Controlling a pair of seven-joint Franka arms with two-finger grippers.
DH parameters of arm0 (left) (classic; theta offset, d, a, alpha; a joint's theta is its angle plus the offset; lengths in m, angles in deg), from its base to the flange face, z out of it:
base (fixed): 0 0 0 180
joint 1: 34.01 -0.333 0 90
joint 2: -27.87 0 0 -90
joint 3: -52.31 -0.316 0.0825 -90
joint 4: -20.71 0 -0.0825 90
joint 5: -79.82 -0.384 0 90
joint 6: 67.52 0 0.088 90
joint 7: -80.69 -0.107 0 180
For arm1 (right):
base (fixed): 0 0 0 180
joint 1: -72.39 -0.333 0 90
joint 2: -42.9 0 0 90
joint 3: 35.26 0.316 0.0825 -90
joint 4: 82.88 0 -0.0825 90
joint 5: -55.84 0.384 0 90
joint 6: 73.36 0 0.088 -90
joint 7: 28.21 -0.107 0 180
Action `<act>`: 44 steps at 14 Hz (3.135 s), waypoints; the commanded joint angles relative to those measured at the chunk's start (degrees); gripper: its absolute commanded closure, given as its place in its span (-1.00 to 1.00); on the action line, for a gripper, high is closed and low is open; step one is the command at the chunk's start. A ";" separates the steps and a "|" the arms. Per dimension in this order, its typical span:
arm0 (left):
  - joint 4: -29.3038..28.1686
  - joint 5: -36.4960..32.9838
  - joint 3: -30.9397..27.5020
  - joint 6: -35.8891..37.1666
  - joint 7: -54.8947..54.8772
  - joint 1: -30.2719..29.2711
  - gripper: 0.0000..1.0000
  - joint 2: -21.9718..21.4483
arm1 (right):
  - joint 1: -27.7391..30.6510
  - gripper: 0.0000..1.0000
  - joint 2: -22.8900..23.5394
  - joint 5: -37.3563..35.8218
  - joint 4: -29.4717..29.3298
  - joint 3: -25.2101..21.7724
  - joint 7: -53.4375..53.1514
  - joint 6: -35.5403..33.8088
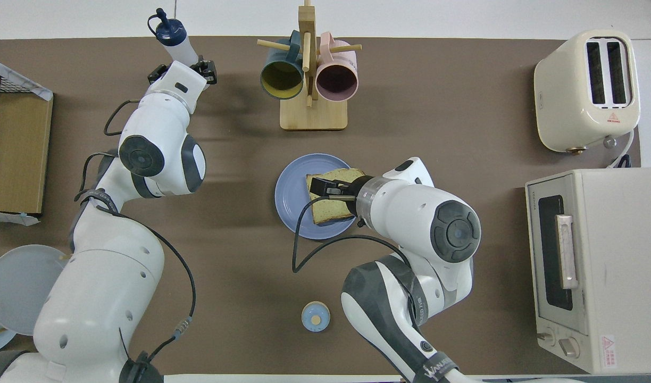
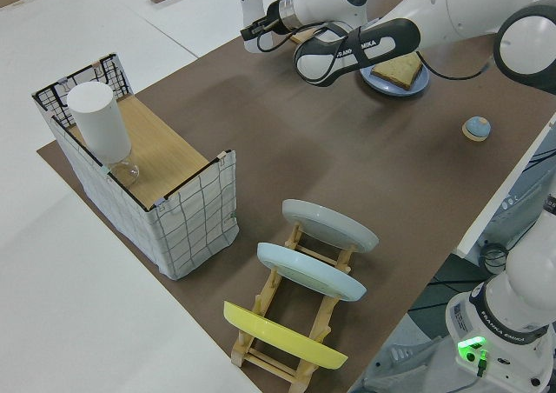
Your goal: Put bread on plate and add seasoning
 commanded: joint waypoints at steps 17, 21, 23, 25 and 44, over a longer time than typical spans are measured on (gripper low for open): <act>-18.50 -1.63 7.80 57.44 -39.02 1.53 1.00 -41.28 | 2.06 -1.00 -5.44 6.91 -18.84 0.40 -16.13 -37.89; -23.16 -3.39 11.77 60.24 -46.03 1.62 1.00 -44.88 | 1.71 -1.00 -5.53 7.17 -18.84 0.40 -17.81 -38.07; -24.23 -3.40 11.87 62.61 -52.10 1.44 1.00 -46.12 | 1.18 -1.00 -5.53 8.39 -18.75 0.40 -20.00 -37.45; -24.32 -3.40 12.13 63.15 -52.38 1.79 1.00 -46.21 | 0.56 -1.00 -5.88 9.54 -17.79 0.40 -22.63 -35.18; -28.09 -0.41 12.22 61.05 -51.50 2.32 1.00 -48.67 | -4.89 -0.16 -6.85 12.27 -15.59 0.22 -30.38 -28.84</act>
